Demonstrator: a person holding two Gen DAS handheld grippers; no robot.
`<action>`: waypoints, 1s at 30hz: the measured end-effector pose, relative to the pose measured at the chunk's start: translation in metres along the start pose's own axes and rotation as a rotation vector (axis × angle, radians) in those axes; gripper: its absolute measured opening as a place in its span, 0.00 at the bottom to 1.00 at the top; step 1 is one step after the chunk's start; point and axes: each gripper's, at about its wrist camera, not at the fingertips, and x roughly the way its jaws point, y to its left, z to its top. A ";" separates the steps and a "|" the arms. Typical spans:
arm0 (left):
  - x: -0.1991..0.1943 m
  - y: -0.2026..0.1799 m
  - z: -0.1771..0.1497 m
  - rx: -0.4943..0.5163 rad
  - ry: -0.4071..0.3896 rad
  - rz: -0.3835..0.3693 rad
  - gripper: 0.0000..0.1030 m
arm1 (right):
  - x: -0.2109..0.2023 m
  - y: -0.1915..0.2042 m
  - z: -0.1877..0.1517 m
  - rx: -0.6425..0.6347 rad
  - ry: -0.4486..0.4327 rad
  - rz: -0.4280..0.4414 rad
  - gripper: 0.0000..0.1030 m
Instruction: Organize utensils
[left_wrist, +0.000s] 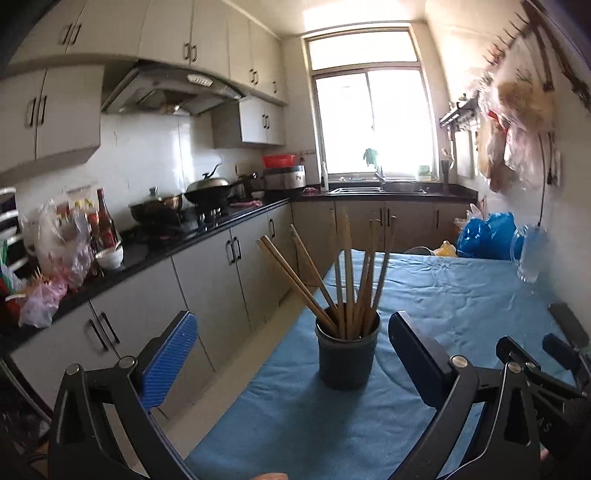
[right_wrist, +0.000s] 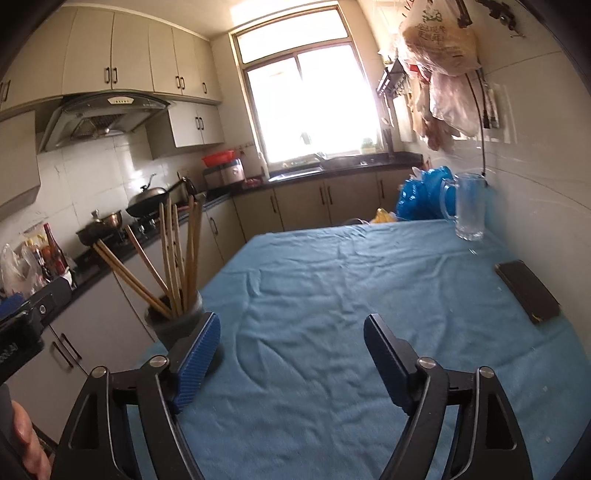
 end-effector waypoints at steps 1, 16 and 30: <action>-0.002 -0.002 -0.003 0.005 0.004 -0.007 1.00 | -0.001 -0.001 -0.002 -0.001 0.005 -0.011 0.83; 0.019 -0.013 -0.029 0.006 0.188 -0.094 1.00 | 0.001 -0.002 -0.020 -0.014 0.067 -0.073 0.85; 0.049 -0.005 -0.047 -0.026 0.295 -0.107 1.00 | 0.020 0.010 -0.033 -0.069 0.123 -0.100 0.86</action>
